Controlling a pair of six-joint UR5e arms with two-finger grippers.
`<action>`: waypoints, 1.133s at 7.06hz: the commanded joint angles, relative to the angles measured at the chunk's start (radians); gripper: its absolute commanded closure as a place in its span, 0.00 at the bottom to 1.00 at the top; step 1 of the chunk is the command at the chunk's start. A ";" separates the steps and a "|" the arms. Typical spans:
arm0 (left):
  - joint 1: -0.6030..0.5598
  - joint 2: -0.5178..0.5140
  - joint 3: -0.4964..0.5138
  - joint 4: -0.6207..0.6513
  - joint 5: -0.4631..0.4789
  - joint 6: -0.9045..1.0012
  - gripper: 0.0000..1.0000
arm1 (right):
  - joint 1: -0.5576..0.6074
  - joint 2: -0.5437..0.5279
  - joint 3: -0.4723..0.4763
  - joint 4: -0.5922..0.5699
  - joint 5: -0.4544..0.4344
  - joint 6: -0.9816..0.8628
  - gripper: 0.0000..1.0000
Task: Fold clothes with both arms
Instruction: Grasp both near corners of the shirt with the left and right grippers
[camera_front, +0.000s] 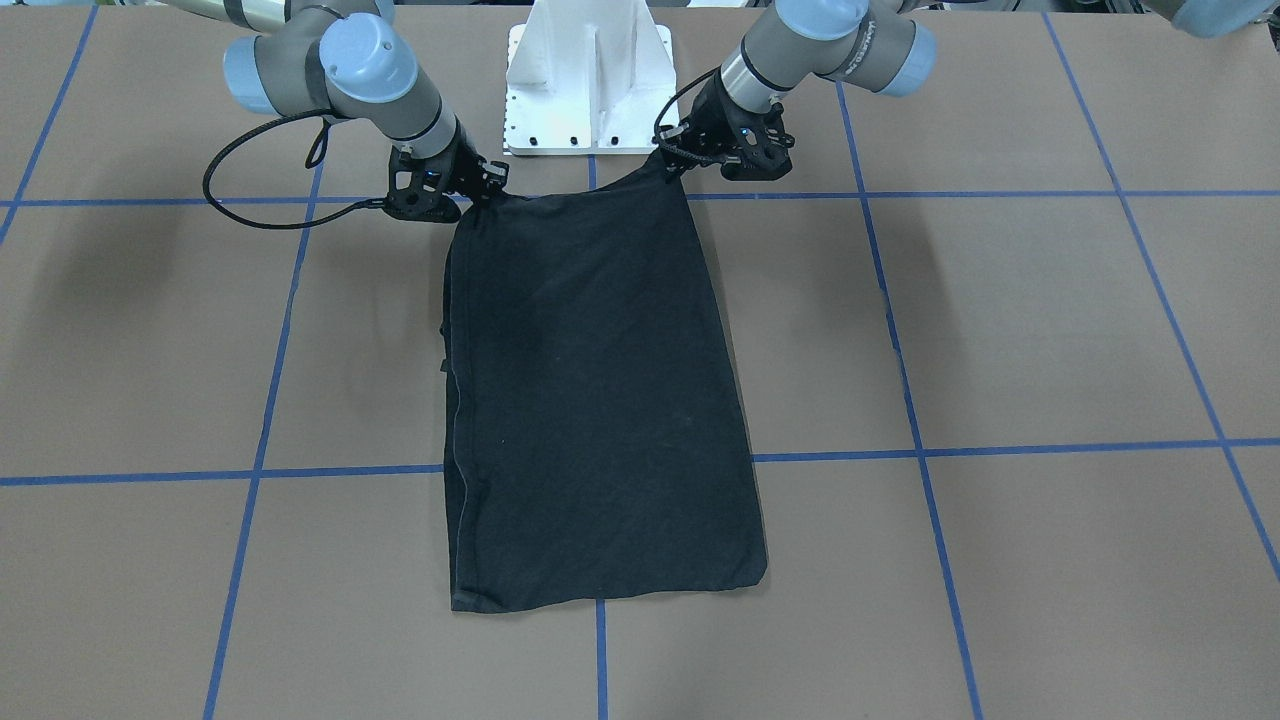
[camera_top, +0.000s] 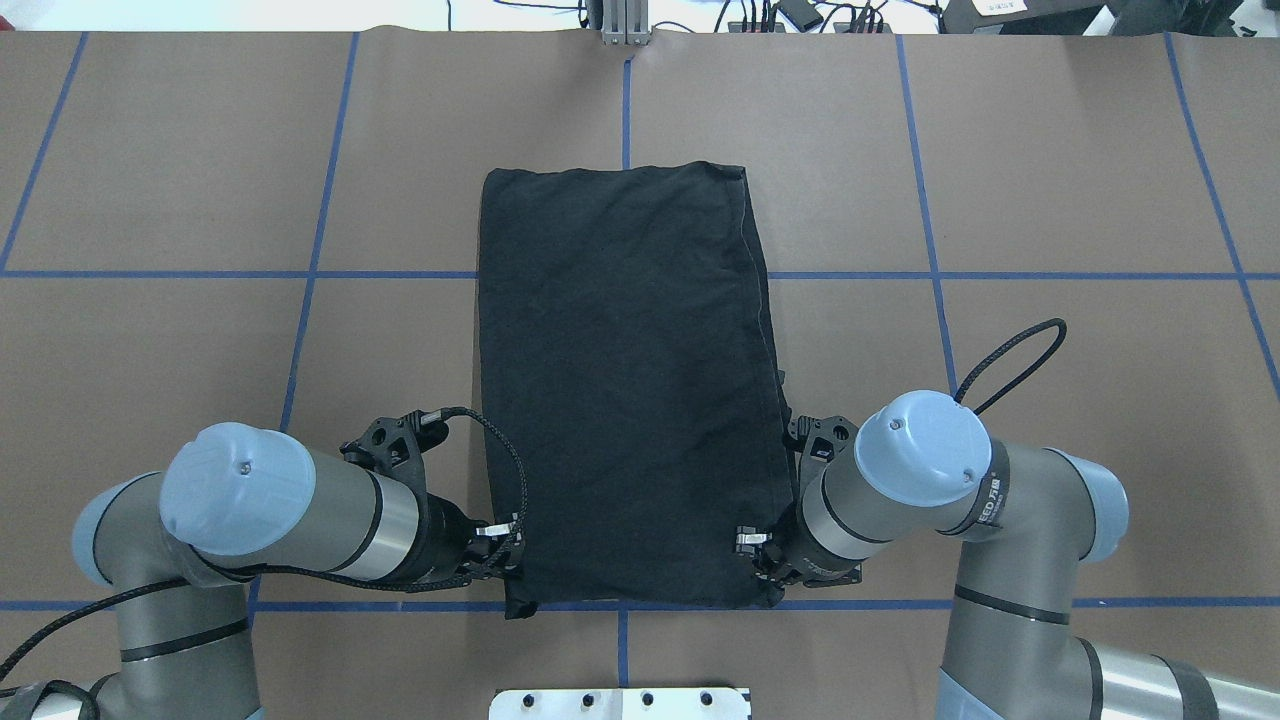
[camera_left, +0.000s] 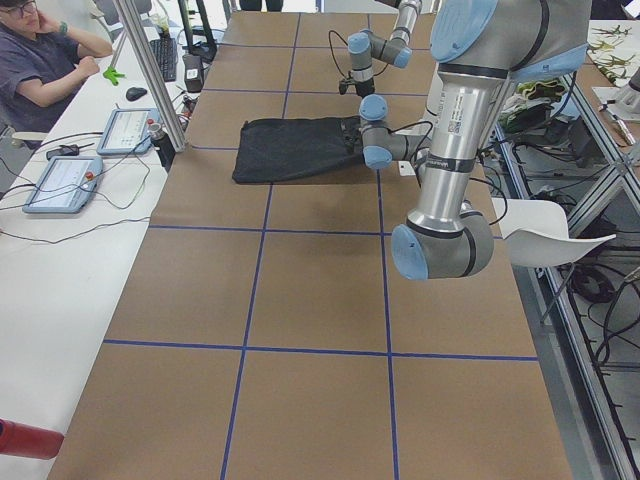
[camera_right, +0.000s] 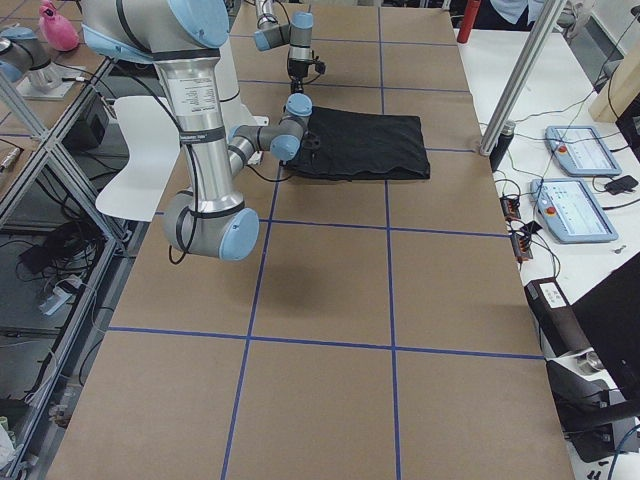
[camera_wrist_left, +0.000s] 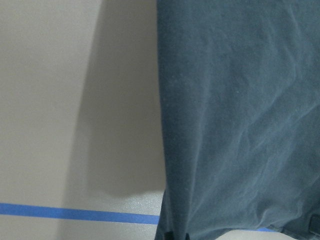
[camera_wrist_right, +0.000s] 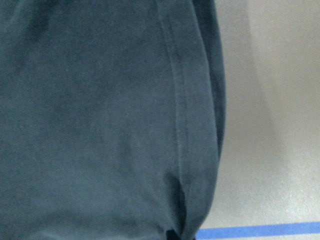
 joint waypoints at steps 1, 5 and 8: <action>0.003 0.057 -0.054 0.000 -0.001 0.000 1.00 | 0.006 -0.035 0.043 0.001 0.125 0.001 1.00; 0.040 0.061 -0.103 0.033 -0.023 -0.038 1.00 | 0.037 -0.066 0.119 0.001 0.246 0.027 1.00; -0.079 0.036 -0.138 0.064 -0.111 -0.020 1.00 | 0.223 -0.013 0.110 0.006 0.299 0.018 1.00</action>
